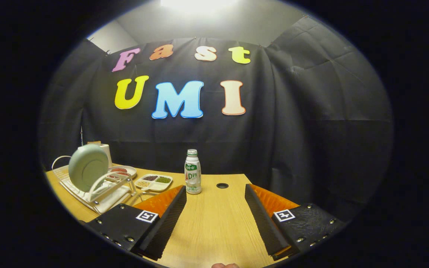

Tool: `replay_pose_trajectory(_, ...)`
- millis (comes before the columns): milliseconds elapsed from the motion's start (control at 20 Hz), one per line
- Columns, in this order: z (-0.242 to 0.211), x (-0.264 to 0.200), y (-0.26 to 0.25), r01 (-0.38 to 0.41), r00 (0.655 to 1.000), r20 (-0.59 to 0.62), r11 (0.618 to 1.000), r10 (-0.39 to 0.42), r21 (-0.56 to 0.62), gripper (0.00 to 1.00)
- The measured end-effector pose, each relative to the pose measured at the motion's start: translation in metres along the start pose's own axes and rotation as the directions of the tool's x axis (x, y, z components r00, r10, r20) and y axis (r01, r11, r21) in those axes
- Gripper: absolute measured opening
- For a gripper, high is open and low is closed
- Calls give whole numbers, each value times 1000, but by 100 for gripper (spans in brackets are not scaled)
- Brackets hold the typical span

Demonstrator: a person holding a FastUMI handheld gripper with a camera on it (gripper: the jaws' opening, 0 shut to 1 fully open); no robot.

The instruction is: Take the plate from the dish rack, then take the spoon from the basket and place it into the plate.

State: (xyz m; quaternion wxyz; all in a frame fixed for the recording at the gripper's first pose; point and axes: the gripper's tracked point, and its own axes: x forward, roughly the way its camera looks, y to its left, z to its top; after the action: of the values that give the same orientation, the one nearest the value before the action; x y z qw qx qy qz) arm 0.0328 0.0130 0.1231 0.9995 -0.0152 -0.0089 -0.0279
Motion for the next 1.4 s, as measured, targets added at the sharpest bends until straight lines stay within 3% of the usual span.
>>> replay_pose_trajectory(300,85,-1,58,1,999,37,999,-3,36,97)
replay_pose_trajectory(650,124,4,133,-49,998,30,999,50,-19,97)
replay_pose_trajectory(850,121,12,177,-81,996,-42,996,83,42,97)
replay_pose_trajectory(1200,105,32,237,-134,962,-221,982,160,131,97)
replay_pose_trajectory(1300,94,37,247,-126,944,-289,984,158,126,97)
replay_pose_trajectory(1400,83,40,267,-161,907,-367,975,207,152,97)
